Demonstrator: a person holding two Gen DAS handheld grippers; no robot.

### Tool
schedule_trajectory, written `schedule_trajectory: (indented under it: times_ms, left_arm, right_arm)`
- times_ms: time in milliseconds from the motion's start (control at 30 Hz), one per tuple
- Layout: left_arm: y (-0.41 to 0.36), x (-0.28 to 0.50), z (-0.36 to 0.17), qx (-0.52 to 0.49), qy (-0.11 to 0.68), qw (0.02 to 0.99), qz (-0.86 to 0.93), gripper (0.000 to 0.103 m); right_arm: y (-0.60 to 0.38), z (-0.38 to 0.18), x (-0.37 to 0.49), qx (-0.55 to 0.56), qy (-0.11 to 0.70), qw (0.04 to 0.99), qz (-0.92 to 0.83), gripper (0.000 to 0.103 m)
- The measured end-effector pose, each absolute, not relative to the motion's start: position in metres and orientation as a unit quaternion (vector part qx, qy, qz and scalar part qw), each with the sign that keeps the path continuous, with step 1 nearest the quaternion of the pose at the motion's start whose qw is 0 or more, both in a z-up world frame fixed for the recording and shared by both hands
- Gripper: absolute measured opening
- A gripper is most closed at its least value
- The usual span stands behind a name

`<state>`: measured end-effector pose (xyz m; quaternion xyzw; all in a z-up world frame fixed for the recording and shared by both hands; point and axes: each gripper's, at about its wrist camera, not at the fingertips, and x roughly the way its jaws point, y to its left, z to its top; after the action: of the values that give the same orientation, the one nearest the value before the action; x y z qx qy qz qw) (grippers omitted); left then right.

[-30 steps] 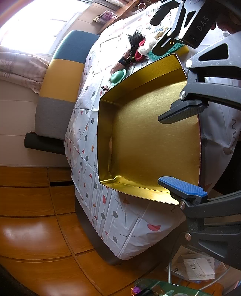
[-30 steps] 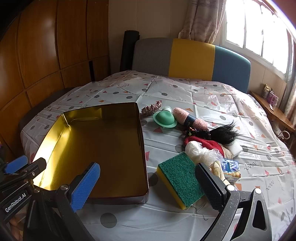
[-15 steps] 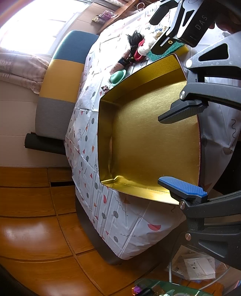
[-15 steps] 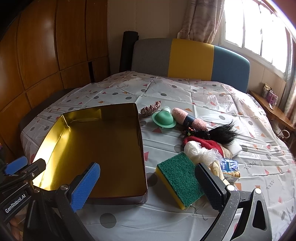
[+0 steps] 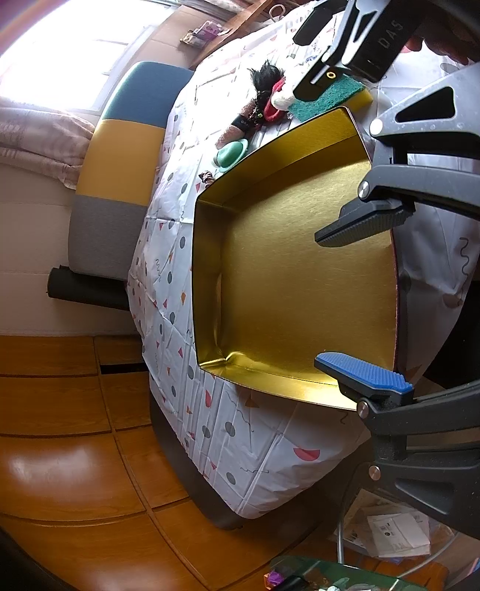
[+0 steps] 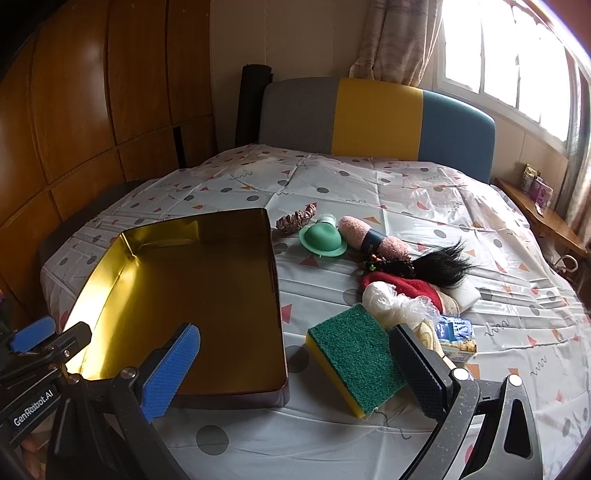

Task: Organize soft objects

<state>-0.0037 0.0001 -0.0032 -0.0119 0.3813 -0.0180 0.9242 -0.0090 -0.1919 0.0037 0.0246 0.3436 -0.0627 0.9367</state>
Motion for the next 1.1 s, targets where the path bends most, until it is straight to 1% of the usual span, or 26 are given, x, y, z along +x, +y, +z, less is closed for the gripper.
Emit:
schedule_trajectory:
  times_ms: [333,467,500,533,600,733,933,1100]
  left_arm:
    - [-0.010,-0.002,-0.003,0.005,0.385,0.922,-0.023,0.060]
    - [-0.018,-0.002,0.004,0.013,0.374,0.926,-0.053,0.060]
    - [-0.022,-0.002,0.008,0.012,0.369,0.927,-0.071,0.065]
    - [-0.025,-0.001,0.012,0.008,0.365,0.927,-0.091,0.072]
    - [-0.034,0.001,0.019,-0.008,0.363,0.920,-0.148,0.077]
    - [-0.070,0.007,0.031,0.011,0.368,0.905,-0.216,0.077]
    - [-0.140,0.016,0.029,0.043,0.425,0.846,-0.320,0.077]
    - [-0.186,0.028,0.010,0.071,0.490,0.793,-0.356,0.076]
  right_arm:
    - [-0.213,0.005,-0.012,0.042,0.338,0.937,-0.078,0.103]
    - [-0.237,0.010,-0.013,0.064,0.338,0.936,-0.074,0.103]
    - [-0.248,0.012,-0.013,0.073,0.338,0.935,-0.077,0.103]
    - [-0.261,0.013,-0.014,0.085,0.337,0.934,-0.082,0.103]
    - [-0.295,0.015,-0.016,0.114,0.338,0.929,-0.097,0.103]
    - [-0.355,0.015,-0.021,0.132,0.347,0.918,-0.144,0.103]
    - [-0.423,-0.001,-0.038,0.156,0.353,0.899,-0.206,0.103]
    - [-0.452,-0.019,-0.047,0.230,0.355,0.881,-0.210,0.103]
